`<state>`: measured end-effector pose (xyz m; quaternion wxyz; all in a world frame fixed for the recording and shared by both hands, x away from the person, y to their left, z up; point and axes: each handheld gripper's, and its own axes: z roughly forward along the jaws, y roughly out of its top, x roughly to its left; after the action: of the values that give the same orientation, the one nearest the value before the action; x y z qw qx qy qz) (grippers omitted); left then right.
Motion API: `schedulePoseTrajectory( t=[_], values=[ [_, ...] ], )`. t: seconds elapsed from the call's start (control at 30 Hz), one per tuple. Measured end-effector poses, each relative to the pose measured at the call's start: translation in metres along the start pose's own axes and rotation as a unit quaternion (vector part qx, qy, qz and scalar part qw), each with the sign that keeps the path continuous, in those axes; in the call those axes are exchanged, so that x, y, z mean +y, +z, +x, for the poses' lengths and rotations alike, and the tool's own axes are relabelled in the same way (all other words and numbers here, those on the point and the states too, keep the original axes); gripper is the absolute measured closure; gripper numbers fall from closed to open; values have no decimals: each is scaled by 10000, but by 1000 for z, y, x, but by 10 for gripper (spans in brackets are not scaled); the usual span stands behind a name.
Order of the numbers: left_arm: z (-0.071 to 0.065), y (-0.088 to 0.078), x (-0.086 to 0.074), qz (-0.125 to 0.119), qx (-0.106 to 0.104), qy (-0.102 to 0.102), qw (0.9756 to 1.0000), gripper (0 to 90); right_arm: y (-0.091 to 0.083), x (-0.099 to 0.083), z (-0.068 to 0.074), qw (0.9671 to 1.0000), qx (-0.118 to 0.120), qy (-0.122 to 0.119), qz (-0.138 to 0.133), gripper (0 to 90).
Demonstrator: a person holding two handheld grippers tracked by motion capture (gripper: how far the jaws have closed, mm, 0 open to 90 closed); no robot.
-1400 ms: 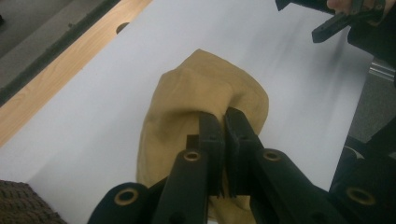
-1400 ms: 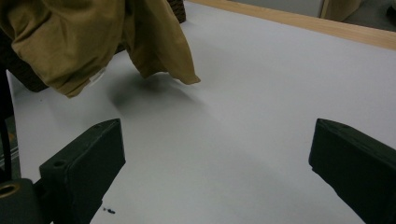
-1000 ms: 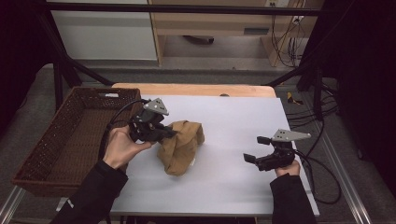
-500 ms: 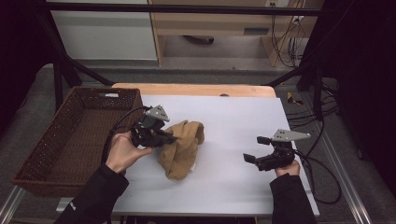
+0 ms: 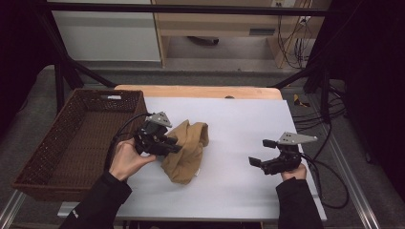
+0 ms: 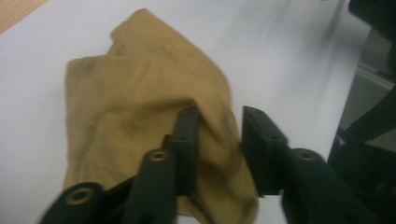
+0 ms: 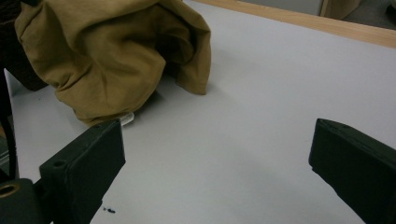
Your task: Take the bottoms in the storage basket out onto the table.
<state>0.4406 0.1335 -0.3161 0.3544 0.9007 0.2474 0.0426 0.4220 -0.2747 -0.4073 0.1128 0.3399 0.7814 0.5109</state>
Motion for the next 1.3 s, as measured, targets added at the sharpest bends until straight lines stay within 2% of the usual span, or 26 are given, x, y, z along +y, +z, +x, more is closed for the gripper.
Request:
schedulePoseTrajectory(
  t=[0.13,0.2,0.5,0.83,1.3],
  values=[
    [1,-4,0,-158,64,-89,9998,434,0,0,0,10000,2,2,-2,42],
    [1,-6,-1,-222,196,-89,9995,322,0,0,0,10000,6,4,-1,41],
    [2,-17,-4,-381,678,-96,9969,43,0,0,0,10000,1,4,-13,42],
    [3,-33,-14,-629,950,-158,9934,18,-1,0,0,10000,-2,4,-27,42],
    [6,-45,-32,-822,1081,-233,9905,19,-1,0,0,10000,1,19,-24,41]
  ],
)
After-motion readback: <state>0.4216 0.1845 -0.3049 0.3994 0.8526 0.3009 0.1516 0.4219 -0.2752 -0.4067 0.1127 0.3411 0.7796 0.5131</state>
